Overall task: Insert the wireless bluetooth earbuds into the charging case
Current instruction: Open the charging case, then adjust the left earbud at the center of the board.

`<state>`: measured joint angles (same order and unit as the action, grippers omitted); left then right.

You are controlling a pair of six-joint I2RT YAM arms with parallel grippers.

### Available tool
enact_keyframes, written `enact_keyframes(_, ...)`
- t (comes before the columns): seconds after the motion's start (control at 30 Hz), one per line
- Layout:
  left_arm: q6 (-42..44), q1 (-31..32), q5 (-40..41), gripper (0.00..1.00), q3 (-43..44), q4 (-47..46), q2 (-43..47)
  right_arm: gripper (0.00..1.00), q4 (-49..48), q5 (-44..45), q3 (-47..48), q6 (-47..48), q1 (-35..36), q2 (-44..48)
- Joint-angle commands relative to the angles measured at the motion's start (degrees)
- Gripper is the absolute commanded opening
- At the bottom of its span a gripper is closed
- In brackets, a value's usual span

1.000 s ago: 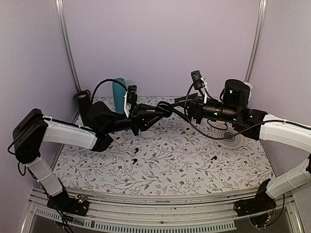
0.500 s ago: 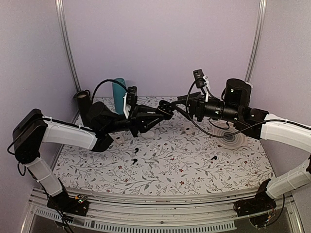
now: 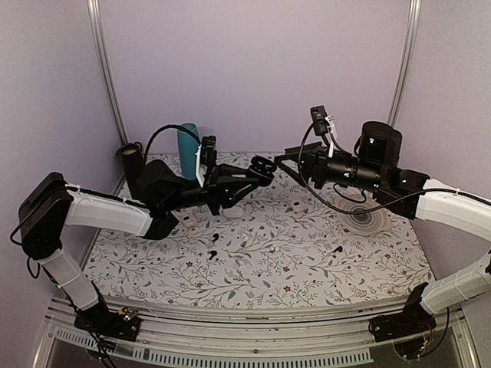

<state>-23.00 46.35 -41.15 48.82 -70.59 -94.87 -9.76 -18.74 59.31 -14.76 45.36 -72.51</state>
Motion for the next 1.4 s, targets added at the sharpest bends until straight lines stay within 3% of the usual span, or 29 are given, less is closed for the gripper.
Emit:
enact_keyframes(0.0, 2.9, 0.4, 3.7, 0.0, -0.1, 1.4, 2.3, 0.66, 1.5, 3.6, 1.2, -1.6, -0.5, 3.6)
enact_keyframes(0.37, 3.2, -0.1, 5.0, 0.0, -1.1, 1.4, 2.7, 0.64, 2.0, 14.7, -8.3, -6.5, -2.2, 11.0)
enact_keyframes(0.43, 3.4, -0.1, 5.4, 0.0, -1.5, 1.4, 3.1, 0.69, 5.6, 16.3, -8.8, -8.8, -2.8, 11.5)
enact_keyframes(0.6, 3.7, -0.6, 6.1, 0.0, -2.5, 1.9, 4.0, 0.69, 15.5, 18.6, -8.8, -13.8, -3.5, 10.5)
enact_keyframes(1.03, 5.2, -2.0, 10.3, 0.0, -5.6, 4.9, 7.3, 0.65, 34.2, 25.4, -19.7, -39.1, -3.8, 13.8)
enact_keyframes(1.2, 5.1, -2.2, 11.7, 0.0, -6.3, 5.2, 8.0, 0.65, 34.3, 25.5, -23.3, -50.2, -4.9, 12.1)
enact_keyframes(1.37, 4.1, -2.5, 13.1, 0.0, -8.4, 6.1, 10.2, 0.65, 31.5, 21.9, -24.8, -55.4, -8.6, 7.6)
